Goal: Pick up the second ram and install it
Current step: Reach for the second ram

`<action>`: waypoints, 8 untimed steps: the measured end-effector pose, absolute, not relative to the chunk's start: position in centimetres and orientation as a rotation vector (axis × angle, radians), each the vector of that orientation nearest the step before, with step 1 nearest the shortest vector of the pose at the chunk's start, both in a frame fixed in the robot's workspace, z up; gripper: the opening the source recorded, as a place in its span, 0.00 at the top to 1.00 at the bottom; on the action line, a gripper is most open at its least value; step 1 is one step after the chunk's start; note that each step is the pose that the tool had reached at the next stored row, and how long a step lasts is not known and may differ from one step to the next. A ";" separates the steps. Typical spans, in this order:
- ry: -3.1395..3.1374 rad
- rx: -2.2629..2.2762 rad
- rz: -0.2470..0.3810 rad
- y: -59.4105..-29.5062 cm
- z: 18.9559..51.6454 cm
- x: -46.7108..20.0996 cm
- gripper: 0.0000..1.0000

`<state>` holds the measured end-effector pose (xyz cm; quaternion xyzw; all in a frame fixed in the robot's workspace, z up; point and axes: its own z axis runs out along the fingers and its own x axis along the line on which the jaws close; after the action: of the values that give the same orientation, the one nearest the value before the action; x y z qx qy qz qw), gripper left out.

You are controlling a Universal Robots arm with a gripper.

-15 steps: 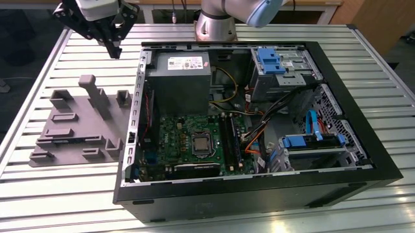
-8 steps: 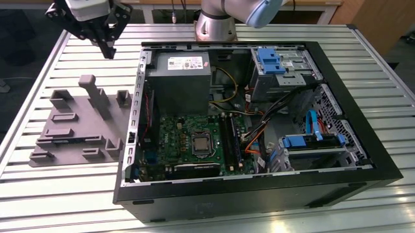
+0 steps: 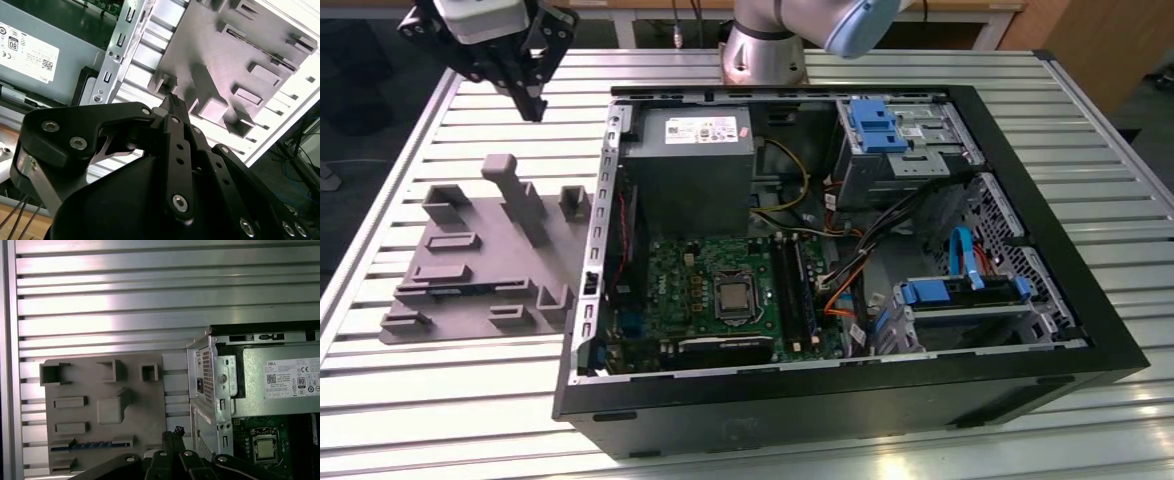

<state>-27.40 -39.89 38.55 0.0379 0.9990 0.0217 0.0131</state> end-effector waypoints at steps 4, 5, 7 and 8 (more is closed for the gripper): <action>3.113 0.118 0.068 -39.9 38.5 -28.0 0.89; 3.112 0.118 0.068 -39.9 38.5 -28.2 0.89; 3.112 0.118 0.068 -39.9 38.5 -28.7 0.89; 3.112 0.118 0.068 -39.9 38.5 -28.9 0.89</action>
<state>-28.92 -39.89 38.51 0.0379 0.9990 0.0217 0.0131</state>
